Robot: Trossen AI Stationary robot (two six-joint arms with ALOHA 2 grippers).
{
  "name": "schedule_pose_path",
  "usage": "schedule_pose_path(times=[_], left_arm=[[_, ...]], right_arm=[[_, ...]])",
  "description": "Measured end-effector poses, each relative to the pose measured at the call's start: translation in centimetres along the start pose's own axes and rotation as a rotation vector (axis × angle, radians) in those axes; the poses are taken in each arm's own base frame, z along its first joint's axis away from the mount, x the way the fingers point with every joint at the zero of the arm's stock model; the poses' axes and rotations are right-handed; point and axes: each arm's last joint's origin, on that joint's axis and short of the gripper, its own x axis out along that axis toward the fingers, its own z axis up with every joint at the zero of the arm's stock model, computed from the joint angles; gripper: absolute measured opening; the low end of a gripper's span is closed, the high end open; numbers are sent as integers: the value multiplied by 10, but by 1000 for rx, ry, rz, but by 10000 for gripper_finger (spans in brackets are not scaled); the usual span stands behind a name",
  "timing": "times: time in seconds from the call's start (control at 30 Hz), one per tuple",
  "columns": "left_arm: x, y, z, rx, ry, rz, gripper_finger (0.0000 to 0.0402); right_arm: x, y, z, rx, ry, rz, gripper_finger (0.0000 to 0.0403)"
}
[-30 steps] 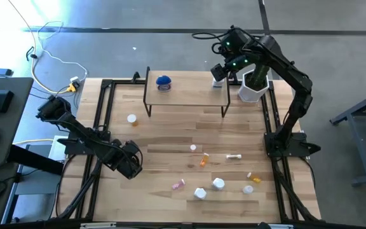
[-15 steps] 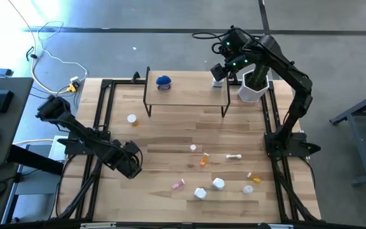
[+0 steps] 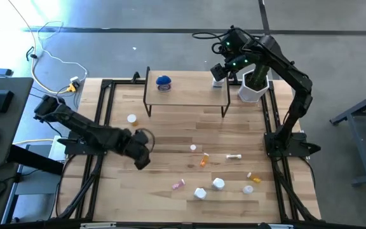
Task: Pick and place medicine bottles onto shelf by color
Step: Put the yellow pill bottle on the shelf
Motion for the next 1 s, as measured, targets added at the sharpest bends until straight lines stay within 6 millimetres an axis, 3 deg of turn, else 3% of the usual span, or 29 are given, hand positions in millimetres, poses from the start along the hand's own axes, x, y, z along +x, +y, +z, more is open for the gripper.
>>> schedule_pose_path(times=[0.53,1.0], left_arm=[[-58,29,94,85,-215,-62,110],[-100,79,143,83,-359,6,109]], right_arm=[[0,0,0,-4,-1,0,259],[0,0,2,-30,-29,-7,259]])
